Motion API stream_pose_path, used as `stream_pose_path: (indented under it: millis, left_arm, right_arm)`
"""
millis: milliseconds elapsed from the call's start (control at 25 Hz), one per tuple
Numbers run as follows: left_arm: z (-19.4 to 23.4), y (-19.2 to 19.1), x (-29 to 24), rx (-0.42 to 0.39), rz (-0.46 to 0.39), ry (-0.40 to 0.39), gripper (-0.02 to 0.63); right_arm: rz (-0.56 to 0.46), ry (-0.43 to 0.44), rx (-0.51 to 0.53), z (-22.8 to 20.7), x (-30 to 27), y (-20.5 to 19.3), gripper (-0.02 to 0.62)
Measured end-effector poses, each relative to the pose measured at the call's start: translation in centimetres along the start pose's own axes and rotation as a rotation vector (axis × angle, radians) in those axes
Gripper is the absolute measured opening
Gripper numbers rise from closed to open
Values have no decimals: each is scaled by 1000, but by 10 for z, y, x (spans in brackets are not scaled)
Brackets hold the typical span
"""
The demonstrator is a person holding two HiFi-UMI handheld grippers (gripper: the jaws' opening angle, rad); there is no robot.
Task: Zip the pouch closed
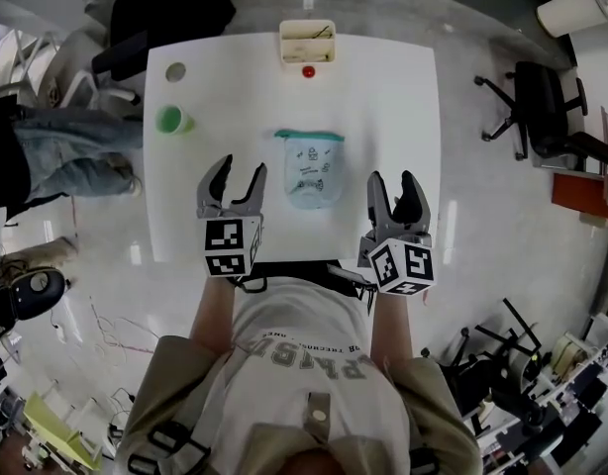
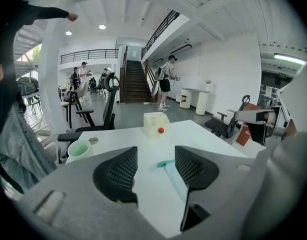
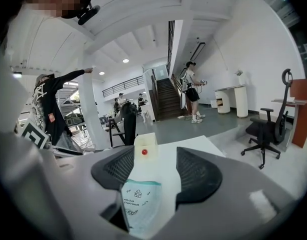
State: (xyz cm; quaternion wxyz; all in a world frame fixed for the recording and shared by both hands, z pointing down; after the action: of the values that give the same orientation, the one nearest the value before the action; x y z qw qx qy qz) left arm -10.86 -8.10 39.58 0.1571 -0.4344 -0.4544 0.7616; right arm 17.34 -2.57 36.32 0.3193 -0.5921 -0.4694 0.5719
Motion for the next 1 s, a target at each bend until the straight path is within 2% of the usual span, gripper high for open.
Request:
stream_pose_path:
  millis: [240, 600, 1000]
  left_arm:
    - [-4, -22, -23, 5, 103, -61, 242]
    - [17, -46, -69, -41, 178, -47, 242]
    - [35, -67, -119, -94, 293, -95, 242]
  right_arm:
    - [43, 14, 9, -3, -11, -13, 252]
    - [80, 89, 25, -19, -46, -34, 252]
    - [130, 151, 51, -33, -79, -52, 252]
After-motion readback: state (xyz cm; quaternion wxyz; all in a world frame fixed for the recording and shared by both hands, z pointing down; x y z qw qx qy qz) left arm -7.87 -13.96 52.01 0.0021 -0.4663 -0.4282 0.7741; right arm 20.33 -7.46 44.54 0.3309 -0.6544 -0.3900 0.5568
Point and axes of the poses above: the fingertips, and each gripper's own axes: x backward along the fingers, z to its left, y out of its top, the point moved 6 cm from there along x, backward along the fingers, and after that the axes turned 12 degrees about -y, right-handed, at the moved point
